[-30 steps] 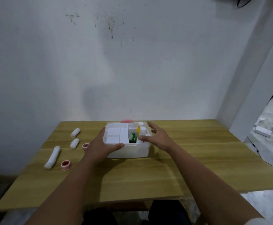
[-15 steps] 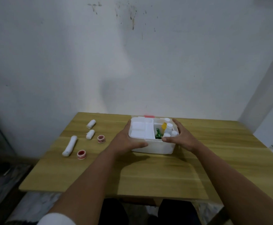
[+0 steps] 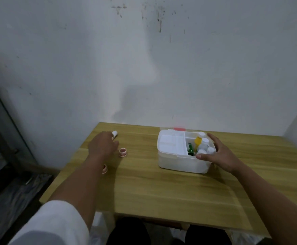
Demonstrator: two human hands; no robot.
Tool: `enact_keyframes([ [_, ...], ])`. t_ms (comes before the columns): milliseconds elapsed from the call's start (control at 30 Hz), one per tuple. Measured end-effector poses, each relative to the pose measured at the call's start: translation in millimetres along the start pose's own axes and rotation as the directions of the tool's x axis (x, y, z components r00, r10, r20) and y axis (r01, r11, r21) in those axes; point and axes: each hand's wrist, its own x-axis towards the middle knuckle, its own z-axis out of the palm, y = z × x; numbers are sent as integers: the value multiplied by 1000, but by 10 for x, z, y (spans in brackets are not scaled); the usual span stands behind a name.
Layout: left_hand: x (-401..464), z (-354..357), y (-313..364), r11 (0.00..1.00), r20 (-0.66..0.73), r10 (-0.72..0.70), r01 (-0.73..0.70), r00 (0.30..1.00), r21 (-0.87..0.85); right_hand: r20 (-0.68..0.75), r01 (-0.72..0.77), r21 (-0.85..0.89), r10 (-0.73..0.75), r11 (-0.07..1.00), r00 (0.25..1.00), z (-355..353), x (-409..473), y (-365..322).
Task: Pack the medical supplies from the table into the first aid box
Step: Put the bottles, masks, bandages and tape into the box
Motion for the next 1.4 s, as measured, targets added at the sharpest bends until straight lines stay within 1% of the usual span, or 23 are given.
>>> enact_keyframes([
  [100, 100, -27, -253, 991, 68, -43, 34, 997, 133, -1, 7, -3, -7, 1000, 1000, 5, 0, -15],
  [167, 157, 3, -317, 986, 78, -50, 37, 996, 163, -1, 16, -5, -16, 1000, 1000, 8, 3, -20],
  [267, 226, 90, -309, 985, 88, -7, -8, 996, 175, 1, 20, 1, -20, 1000, 1000, 12, 5, -15],
  [433, 344, 181, -184, 970, 61, 63, -76, 996, 232, -5, 30, 17, -30, 999, 1000, 8, 25, 10],
  [500, 428, 223, -128, 960, 22, 96, -98, 995, 264, -3, 30, 18, -30, 999, 1000, 7, 38, 19],
  [600, 585, 256, -22, 958, -45, 95, -79, 994, 274, -4, 30, 29, -30, 999, 1000, 9, 59, 34],
  [667, 694, 289, 29, 956, -63, 83, -62, 995, 288, -6, 33, 35, -33, 999, 999, 13, 77, 46],
  [867, 884, 460, 64, 990, 66, 27, -36, 997, 138, -15, 34, 56, -33, 998, 999, 21, 129, 113],
  [1000, 920, 470, 107, 997, 73, 9, -14, 997, 76, -15, 36, 56, -35, 998, 999, 19, 133, 131],
  [1067, 897, 463, 139, 1000, 75, 19, -19, 997, 7, -13, 37, 60, -36, 998, 999, 19, 141, 136],
  [1133, 867, 417, 230, 989, 55, 88, -80, 995, -126, -11, 37, 60, -37, 998, 999, 16, 135, 137],
  [1200, 820, 315, 400, 952, 33, 204, -190, 978, -242, -11, 30, 58, -30, 998, 999, 10, 121, 125],
  [1233, 796, 261, 506, 930, 16, 266, -252, 964, -268, -10, 24, 56, -24, 998, 1000, 9, 117, 114],
  [1333, 668, 129, 883, 838, -20, 446, -425, 895, -343, -6, 21, 55, -21, 998, 1000, 10, 99, 78],
  [1400, 540, 92, 1140, 782, 2, 531, -489, 847, -386, -10, 17, 67, -16, 998, 1000, 13, 91, 69],
])
